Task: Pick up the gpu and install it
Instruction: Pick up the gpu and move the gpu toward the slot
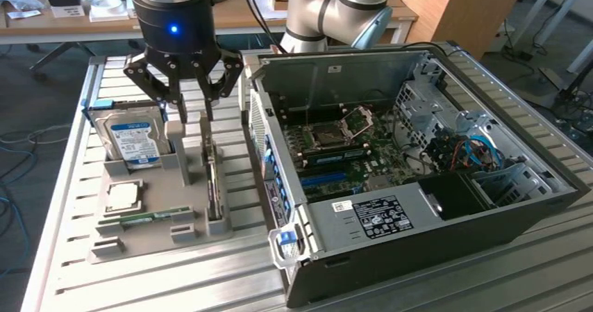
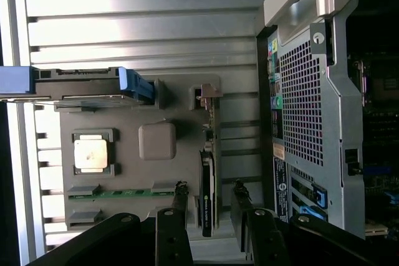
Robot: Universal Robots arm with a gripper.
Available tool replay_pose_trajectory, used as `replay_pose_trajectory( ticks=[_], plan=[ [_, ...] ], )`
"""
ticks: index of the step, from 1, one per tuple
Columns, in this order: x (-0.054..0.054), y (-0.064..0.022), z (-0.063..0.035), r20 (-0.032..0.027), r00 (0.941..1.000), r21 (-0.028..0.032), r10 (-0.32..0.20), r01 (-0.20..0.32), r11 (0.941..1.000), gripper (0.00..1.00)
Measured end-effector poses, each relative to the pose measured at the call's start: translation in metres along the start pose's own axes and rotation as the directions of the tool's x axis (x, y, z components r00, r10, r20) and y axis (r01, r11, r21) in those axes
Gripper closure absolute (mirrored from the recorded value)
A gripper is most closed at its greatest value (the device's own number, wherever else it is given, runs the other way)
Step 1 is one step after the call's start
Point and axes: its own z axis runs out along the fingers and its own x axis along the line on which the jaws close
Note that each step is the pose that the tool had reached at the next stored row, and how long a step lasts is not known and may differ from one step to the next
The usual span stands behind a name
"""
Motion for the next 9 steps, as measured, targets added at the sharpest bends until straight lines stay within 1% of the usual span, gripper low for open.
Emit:
replay_pose_trajectory(
  ticks=[9],
  plan=[
    [0.0000, -0.0001, 0.0017, 0.0003, 1.0000, -0.0003, 0.000, 0.000, 1.0000, 0.58]
  ],
)
